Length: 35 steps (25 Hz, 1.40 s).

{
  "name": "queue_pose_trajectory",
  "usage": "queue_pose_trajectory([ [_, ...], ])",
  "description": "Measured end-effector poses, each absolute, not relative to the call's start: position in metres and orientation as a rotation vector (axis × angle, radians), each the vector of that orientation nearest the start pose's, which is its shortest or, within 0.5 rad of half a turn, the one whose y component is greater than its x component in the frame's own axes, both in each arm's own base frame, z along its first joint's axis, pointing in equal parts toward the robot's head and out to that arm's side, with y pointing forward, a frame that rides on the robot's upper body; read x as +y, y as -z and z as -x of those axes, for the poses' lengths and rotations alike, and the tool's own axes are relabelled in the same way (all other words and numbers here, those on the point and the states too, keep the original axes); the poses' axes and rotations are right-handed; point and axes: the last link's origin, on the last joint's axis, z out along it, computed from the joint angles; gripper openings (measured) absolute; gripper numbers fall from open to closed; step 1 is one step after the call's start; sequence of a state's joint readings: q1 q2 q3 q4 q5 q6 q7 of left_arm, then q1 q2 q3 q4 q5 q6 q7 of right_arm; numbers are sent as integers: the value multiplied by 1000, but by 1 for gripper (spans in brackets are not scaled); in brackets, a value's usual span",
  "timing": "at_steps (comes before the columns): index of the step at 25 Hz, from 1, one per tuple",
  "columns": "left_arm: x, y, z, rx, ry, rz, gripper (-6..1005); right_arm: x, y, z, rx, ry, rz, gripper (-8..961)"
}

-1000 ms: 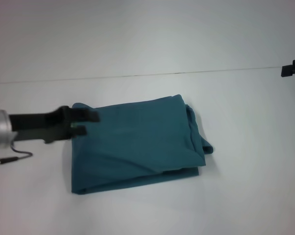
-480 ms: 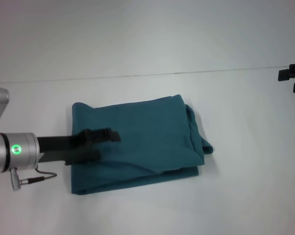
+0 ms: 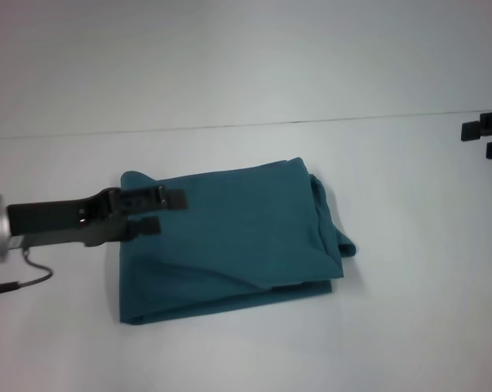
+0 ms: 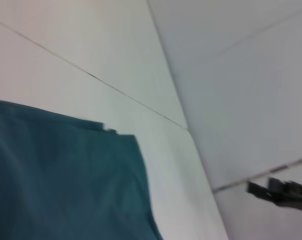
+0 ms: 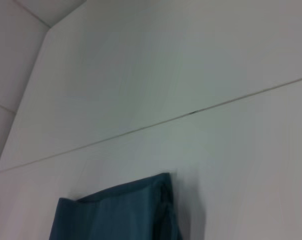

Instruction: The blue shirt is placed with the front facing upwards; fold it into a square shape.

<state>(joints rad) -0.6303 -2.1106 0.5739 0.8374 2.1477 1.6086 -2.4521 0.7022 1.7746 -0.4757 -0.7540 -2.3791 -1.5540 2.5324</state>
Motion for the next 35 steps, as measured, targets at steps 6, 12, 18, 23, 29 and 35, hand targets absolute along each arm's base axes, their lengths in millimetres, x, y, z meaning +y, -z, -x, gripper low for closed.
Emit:
queue_pose_trajectory([
  [6, 344, -35, 230, -1620, 779, 2513, 922, 395, -137, -271, 1620, -498, 2257, 763],
  [12, 321, -31, 232, -1137, 762, 2709, 922, 384, -108, -252, 1250, -703, 2485, 791],
  [18, 322, -45, 236, -1112, 858, 2625, 923, 381, -100, -254, 1238, -725, 2474, 844],
  [23, 322, -52, 242, -1135, 915, 2577, 922, 372, -95, -259, 1137, -776, 2493, 905],
  [29, 318, -47, 243, -1088, 886, 2626, 922, 359, -81, -264, 1027, -745, 2560, 943],
  [35, 299, -26, 246, -854, 844, 2763, 921, 336, -51, -270, 965, -703, 2675, 941],
])
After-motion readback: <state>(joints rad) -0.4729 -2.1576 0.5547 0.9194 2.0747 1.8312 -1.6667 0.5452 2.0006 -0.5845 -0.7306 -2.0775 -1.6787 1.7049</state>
